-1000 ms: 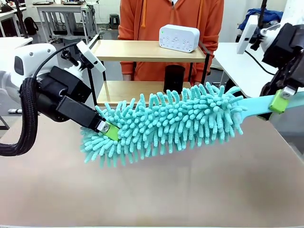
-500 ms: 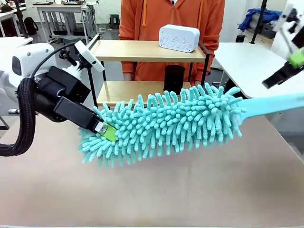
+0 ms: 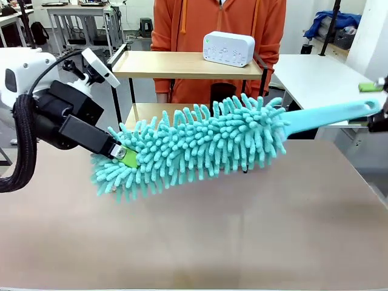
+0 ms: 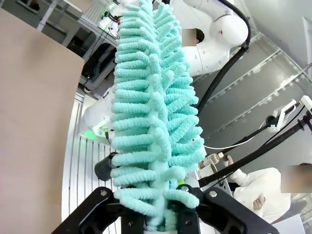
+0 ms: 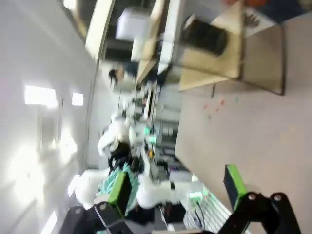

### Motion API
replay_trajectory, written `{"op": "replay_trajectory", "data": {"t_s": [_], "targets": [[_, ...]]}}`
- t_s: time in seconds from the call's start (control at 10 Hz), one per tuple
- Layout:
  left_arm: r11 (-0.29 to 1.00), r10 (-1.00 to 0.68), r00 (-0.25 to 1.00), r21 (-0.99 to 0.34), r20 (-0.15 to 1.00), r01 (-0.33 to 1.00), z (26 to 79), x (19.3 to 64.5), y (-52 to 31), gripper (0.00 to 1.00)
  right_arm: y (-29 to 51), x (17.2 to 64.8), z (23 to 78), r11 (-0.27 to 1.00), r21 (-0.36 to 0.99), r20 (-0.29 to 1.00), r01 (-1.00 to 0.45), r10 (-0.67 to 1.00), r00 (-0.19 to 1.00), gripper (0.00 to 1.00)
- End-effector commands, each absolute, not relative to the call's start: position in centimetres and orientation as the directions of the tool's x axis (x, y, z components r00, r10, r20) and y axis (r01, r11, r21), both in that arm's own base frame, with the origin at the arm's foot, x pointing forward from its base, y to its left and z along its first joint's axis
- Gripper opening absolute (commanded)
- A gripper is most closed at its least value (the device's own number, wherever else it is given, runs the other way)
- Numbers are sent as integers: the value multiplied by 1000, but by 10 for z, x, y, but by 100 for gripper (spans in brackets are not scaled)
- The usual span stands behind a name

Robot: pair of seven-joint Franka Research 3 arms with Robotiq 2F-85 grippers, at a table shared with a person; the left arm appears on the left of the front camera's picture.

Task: Clean the shelf.
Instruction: Hand the Duster back to the human.

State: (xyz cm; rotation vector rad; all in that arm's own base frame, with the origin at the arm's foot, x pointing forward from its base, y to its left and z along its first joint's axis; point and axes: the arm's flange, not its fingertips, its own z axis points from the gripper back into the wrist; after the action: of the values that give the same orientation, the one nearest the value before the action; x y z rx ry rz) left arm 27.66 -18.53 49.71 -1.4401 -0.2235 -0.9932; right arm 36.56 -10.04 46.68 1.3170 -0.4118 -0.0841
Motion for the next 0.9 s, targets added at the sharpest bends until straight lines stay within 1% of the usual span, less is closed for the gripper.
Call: {"op": "replay_trajectory", "data": {"t_s": [0.0, 0.1, 0.2, 0.3, 0.8], "targets": [[-193, -403, 605, -710, 687, 677, 493, 271, -173, 0, -86, 350, 442, 184, 978, 173, -100, -439, 882, 100], [-181, -396, 616, -716, 681, 674, 492, 273, -170, 0, -100, 366, 467, 259, 951, 246, -171, -290, 925, 100], [-144, -396, 643, -736, 656, 662, 491, 275, -169, 5, -100, 366, 467, 259, 951, 246, -171, -290, 925, 100], [-162, -408, 617, -719, 672, 676, 497, 282, -176, 5, -100, 366, 467, 259, 951, 246, -171, -290, 925, 100], [-162, -408, 617, -719, 672, 676, 497, 282, -176, 5, -100, 366, 467, 259, 951, 246, -171, -290, 925, 100]]}}
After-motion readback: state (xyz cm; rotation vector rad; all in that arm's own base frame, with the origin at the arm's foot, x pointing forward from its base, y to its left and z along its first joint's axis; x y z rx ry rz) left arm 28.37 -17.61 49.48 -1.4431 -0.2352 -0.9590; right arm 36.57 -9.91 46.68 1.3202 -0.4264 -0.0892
